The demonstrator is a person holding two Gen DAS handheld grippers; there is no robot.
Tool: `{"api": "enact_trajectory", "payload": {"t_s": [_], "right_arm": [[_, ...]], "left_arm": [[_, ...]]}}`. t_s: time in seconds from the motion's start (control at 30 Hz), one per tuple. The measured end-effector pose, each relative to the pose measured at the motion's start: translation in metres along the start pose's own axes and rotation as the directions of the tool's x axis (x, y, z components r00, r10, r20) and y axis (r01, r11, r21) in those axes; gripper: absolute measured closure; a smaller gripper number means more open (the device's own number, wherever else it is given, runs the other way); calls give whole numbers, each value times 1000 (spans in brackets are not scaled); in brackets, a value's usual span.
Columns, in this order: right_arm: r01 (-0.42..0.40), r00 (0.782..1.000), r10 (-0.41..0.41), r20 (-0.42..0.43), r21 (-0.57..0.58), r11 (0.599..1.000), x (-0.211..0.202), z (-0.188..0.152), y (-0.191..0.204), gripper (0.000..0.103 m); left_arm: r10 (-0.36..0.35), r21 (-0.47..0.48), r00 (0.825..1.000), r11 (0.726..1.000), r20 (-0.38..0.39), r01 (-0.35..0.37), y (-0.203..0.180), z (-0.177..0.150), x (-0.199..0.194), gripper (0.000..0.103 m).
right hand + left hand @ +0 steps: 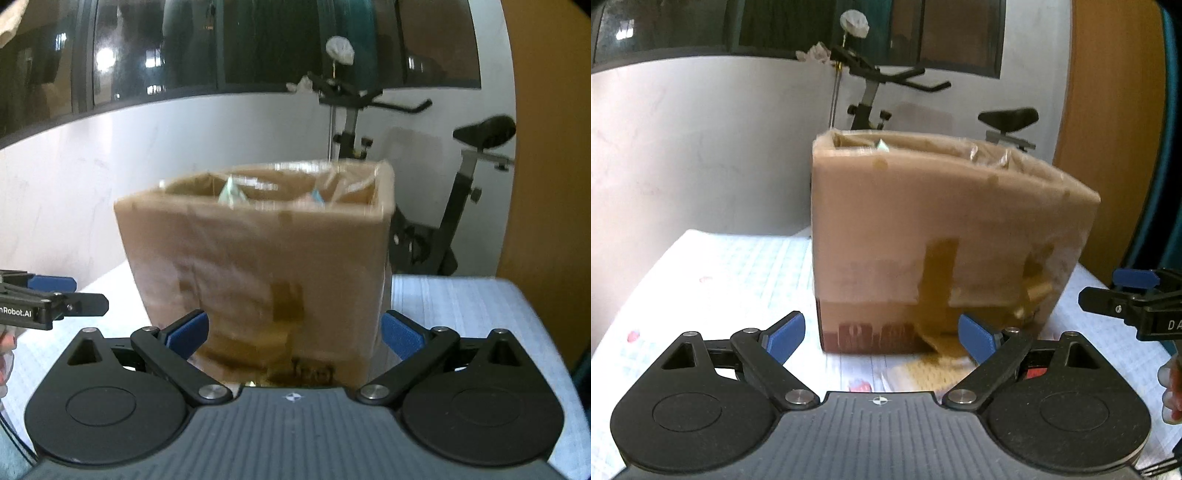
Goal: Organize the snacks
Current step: 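Move both tools back down to the snacks beside the box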
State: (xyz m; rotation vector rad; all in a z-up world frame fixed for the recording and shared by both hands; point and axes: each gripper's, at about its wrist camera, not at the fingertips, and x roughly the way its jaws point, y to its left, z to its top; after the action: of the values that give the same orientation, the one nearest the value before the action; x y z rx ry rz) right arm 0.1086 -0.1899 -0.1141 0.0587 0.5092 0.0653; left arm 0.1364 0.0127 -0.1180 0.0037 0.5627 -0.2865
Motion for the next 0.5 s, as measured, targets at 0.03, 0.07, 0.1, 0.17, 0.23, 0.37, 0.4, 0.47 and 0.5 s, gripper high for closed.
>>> {"api": "enact_trajectory", "payload": {"t_s": [0.03,0.07,0.1,0.17,0.23,0.37,0.4,0.47,0.5], "right_arm": [[-1,1000,1,-13,4,1000,1,-4,0,1],[-2,1000,2,-25,7,1000,1,-9,-1,2],[-2,999,2,-34,8,1000,1,-13,-1,2],[3,999,-3,-52,6,1000,2,-21,-1,2],[8,998,-8,-69,3,1000,3,-27,-1,3],[8,995,-7,-98,13,1000,4,-39,-2,4],[7,995,-5,-104,16,1000,4,-42,-2,5],[9,993,-7,-116,17,1000,3,-48,-2,5],[9,992,-7,-123,19,1000,3,-51,-3,6]], "left_arm": [[0,1,1000,1000,-6,0,-1,-4,-1,11],[0,4,1000,1000,-12,0,-1,-8,-1,11],[1,7,1000,1000,-20,0,-2,-11,0,11],[3,8,999,1000,-35,-3,-2,-16,1,11],[4,3,999,1000,-48,-4,-2,-19,3,11],[7,-2,997,1000,-73,-8,-3,-26,4,12],[8,0,997,1000,-79,-8,-3,-28,4,12],[10,1,996,1000,-90,-9,-6,-30,6,12],[10,2,995,1000,-96,-10,-6,-32,6,12]]}}
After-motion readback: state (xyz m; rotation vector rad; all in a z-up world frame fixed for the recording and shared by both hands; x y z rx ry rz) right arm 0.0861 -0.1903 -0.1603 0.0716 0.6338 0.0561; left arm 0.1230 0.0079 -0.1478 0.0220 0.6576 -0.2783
